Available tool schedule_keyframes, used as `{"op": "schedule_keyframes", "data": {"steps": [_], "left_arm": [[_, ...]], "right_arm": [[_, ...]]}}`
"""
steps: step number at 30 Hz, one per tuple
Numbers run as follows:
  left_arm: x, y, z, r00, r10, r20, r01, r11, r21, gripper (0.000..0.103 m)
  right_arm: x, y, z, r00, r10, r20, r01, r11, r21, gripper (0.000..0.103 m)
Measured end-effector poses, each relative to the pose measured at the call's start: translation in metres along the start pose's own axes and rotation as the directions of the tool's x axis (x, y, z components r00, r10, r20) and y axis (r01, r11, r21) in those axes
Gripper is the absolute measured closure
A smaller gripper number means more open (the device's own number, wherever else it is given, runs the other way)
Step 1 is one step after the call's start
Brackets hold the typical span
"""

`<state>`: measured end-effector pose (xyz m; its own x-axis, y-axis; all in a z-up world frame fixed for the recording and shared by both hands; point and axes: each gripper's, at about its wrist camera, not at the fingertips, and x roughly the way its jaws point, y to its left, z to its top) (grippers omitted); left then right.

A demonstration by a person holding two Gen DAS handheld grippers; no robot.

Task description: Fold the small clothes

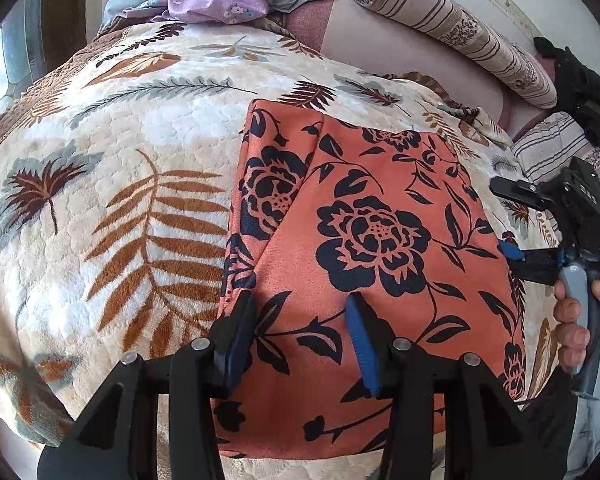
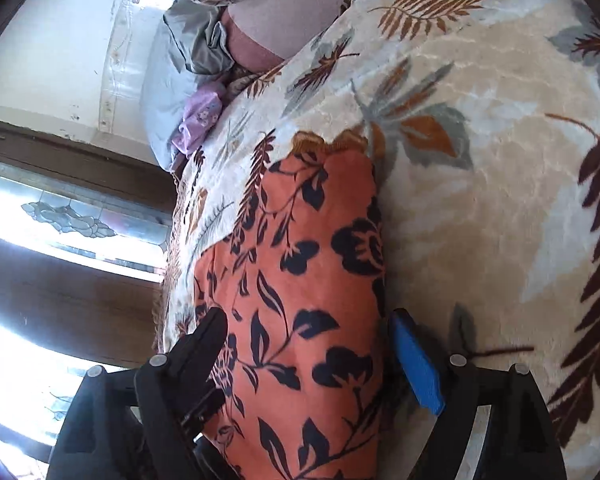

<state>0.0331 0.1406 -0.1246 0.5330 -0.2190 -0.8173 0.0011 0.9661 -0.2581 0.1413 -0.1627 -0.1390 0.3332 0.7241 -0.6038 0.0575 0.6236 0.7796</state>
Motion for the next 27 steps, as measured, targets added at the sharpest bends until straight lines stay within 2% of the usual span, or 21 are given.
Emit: {"op": "schedule_keyframes", "data": {"steps": [2,3,5,6,8,9,12,14,17,20,22,23,25,26,27], "left_arm": [[0.0,0.0,0.0,1.0,-0.001,0.0,0.001,1.0,0.0,0.055],[-0.001,0.0,0.0,1.0,-0.001,-0.001,0.001,1.0,0.0,0.055],[-0.002,0.001,-0.001,1.0,-0.002,-0.002,0.002,1.0,-0.003,0.055],[-0.003,0.002,-0.001,1.0,-0.009,0.002,0.009,1.0,-0.008,0.055],[-0.002,0.001,-0.002,1.0,-0.009,0.005,0.009,1.0,-0.007,0.055],[-0.002,-0.001,-0.002,1.0,0.003,0.004,-0.003,1.0,0.002,0.055],[-0.004,-0.005,-0.002,1.0,0.02,0.004,-0.02,1.0,0.011,0.055],[-0.004,-0.006,-0.002,1.0,0.021,0.006,-0.021,1.0,0.01,0.055],[-0.009,-0.005,0.0,1.0,0.011,0.007,-0.011,1.0,-0.002,0.055],[-0.03,0.013,0.006,0.992,-0.115,0.046,0.119,0.988,-0.101,0.055],[-0.036,0.034,0.006,0.989,-0.135,0.061,0.144,0.972,-0.184,0.052],[-0.032,0.044,0.005,0.991,-0.128,0.037,0.133,0.968,-0.212,0.052],[-0.01,0.057,-0.005,0.986,-0.145,-0.08,0.12,0.96,-0.253,0.058],[0.001,0.06,-0.013,0.973,-0.192,-0.13,0.153,0.953,-0.262,0.071],[0.0,0.06,-0.017,0.972,-0.207,-0.11,0.174,0.951,-0.256,0.071]], "right_arm": [[0.022,-0.008,0.013,0.998,0.005,-0.058,-0.002,0.999,0.046,0.022],[0.027,-0.007,0.016,0.997,-0.037,-0.072,0.039,0.999,0.027,0.048],[0.023,0.013,0.012,0.995,-0.09,-0.048,0.086,0.993,-0.082,0.059],[0.02,0.024,0.009,0.992,-0.121,-0.019,0.117,0.984,-0.137,0.06],[0.025,0.02,0.008,0.984,-0.177,-0.021,0.172,0.974,-0.146,0.06],[0.028,0.012,0.009,0.983,-0.183,-0.032,0.179,0.977,-0.117,0.056],[0.021,0.008,0.004,0.99,-0.138,-0.029,0.136,0.989,-0.059,0.031],[0.013,0.015,-0.005,0.989,-0.141,-0.036,0.136,0.985,-0.104,0.023],[-0.001,0.017,-0.023,0.99,-0.138,-0.032,0.134,0.984,-0.115,0.023],[-0.013,0.011,-0.044,0.99,-0.128,-0.056,0.12,0.985,-0.122,0.023],[-0.016,0.007,-0.057,0.99,-0.123,-0.075,0.113,0.985,-0.128,0.023],[-0.015,0.003,-0.063,0.988,-0.121,-0.095,0.109,0.986,-0.13,0.023],[-0.012,0.0,-0.067,0.991,-0.104,-0.083,0.092,0.987,-0.133,0.023],[-0.012,-0.002,-0.068,0.992,-0.096,-0.081,0.085,0.988,-0.126,0.023],[-0.012,-0.001,-0.067,0.992,-0.089,-0.088,0.078,0.989,-0.122,0.023]]}}
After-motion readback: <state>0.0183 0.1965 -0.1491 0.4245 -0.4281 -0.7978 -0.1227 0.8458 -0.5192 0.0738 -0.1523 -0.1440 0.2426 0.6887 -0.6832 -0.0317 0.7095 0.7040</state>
